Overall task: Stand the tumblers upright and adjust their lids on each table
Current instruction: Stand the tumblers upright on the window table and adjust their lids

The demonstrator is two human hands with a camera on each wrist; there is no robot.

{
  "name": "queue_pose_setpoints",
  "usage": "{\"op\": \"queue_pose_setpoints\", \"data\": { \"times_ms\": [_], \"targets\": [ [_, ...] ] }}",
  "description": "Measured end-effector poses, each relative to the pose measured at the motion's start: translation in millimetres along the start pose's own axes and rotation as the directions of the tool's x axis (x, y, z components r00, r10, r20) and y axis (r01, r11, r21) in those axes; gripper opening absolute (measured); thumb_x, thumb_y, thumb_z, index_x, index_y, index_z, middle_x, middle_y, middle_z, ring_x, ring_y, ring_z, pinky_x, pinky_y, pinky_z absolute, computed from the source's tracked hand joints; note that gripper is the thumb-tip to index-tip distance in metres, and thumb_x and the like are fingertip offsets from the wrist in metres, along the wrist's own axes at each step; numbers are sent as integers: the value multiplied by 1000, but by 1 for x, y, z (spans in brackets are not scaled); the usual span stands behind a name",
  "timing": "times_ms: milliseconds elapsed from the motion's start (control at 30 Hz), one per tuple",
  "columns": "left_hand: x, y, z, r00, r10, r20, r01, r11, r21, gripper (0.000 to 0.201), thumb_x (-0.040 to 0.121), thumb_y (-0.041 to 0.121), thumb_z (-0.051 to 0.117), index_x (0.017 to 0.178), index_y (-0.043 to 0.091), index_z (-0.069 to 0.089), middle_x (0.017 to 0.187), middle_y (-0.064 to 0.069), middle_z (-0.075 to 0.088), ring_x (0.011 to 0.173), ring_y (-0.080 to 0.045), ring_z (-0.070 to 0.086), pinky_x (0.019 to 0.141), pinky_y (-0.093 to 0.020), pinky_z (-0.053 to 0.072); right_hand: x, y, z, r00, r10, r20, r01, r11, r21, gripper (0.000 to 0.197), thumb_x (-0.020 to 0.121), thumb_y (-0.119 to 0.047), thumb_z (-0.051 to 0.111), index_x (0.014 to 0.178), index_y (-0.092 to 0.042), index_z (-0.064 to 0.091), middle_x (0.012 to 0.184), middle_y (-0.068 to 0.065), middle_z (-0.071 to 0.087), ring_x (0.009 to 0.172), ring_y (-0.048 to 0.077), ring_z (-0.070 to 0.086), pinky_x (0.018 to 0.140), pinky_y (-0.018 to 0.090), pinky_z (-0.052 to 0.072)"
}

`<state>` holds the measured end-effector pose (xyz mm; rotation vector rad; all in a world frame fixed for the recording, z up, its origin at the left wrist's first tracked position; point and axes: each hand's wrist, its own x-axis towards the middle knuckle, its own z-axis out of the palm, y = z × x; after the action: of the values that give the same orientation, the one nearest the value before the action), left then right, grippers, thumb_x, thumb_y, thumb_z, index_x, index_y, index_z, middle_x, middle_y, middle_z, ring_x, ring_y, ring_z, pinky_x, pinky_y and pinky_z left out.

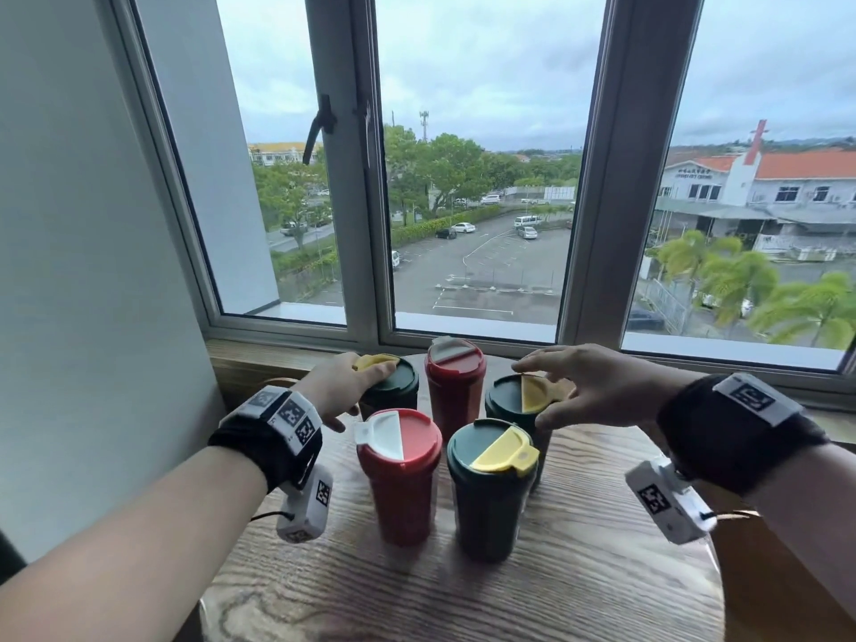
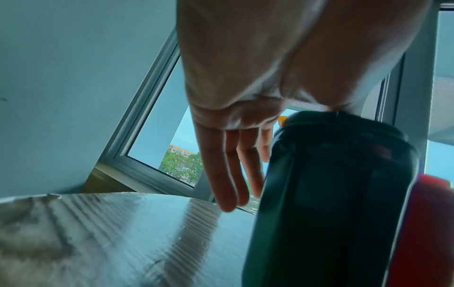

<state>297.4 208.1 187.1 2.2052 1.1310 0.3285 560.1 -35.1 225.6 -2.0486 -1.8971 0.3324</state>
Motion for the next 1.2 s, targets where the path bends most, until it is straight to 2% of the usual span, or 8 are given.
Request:
{"op": "queue_pose_setpoints", "data": {
  "times_ms": [100, 233, 333, 500, 767, 900, 1067, 1200],
  "targets": [
    [-1, 3, -6, 1000, 1, -19, -1, 1000, 4, 62, 91, 65, 52, 129, 17, 52, 116, -8, 65, 97, -26, 67, 59, -37, 60, 1, -13, -22, 998, 59, 8, -60, 998, 35, 59, 87, -39, 79, 141, -28, 61, 136, -12, 64, 120, 7, 63, 107, 37, 50],
    [-2, 6, -18, 990, 121, -70, -116, 991, 72, 64, 94, 57, 56, 144, 17, 48, 128, -6, 62, 110, -23, 60, 89, -39, 53, 19, -41, -47, 996, 88, 4, -87, 991, -101, 46, 90, -43, 74, 134, -30, 66, 111, -25, 64, 109, 2, 64, 104, 35, 51],
    [-2, 9, -24, 982, 176, -69, -168, 980, 107, 56, 97, 48, 58, 143, 17, 50, 125, -1, 66, 114, -20, 61, 96, -36, 48, 45, -59, -55, 996, 91, 7, -85, 950, -299, 48, 92, -44, 72, 136, -26, 65, 128, -11, 68, 118, 11, 63, 100, 31, 48],
    [1, 13, -25, 988, 153, 3, -153, 984, 93, 40, 98, 37, 62, 133, 18, 61, 114, 0, 67, 92, -25, 71, 66, -37, 64, 100, -81, -47, 995, 84, 60, -32, 803, -595, 47, 94, -39, 70, 137, -20, 64, 133, -2, 68, 121, 20, 62, 100, 35, 49],
    [6, 14, -24, 993, 116, 26, -116, 993, -23, 24, 97, 28, 65, 117, 15, 71, 98, -7, 74, 77, -21, 74, 57, -31, 62, 159, -93, -25, 970, 45, 237, 141, 692, -708, 48, 98, -24, 67, 144, -30, 58, 142, -5, 62, 130, 20, 57, 106, 37, 45],
    [6, 13, -25, 994, 105, 30, -104, 994, -40, 19, 98, 28, 65, 113, 19, 71, 92, -9, 75, 72, -25, 76, 60, -38, 65, 180, -90, -14, 955, 68, 290, 167, 685, -709, 36, 95, -33, 69, 131, -31, 69, 122, -5, 73, 110, 17, 66, 93, 31, 50],
    [4, 15, -25, 996, 91, -5, -92, 994, -66, 16, 97, 25, 66, 107, 14, 72, 82, -10, 75, 60, -27, 76, 58, -38, 64, 186, -88, -17, 955, 147, 256, 66, 739, -671, 23, 97, -30, 66, 111, -16, 78, 65, -9, 68, 53, 2, 55, 62, 21, 47],
    [5, 16, -23, 995, 54, -87, -60, 996, -71, 13, 93, 25, 70, 95, 13, 72, 86, -10, 75, 56, -24, 76, 57, -38, 65, 187, -74, -17, 931, 280, 233, -72, 768, -636, 29, 97, -25, 61, 95, -2, 79, 74, 0, 79, 54, 8, 69, 68, 23, 57]
  ]
}}
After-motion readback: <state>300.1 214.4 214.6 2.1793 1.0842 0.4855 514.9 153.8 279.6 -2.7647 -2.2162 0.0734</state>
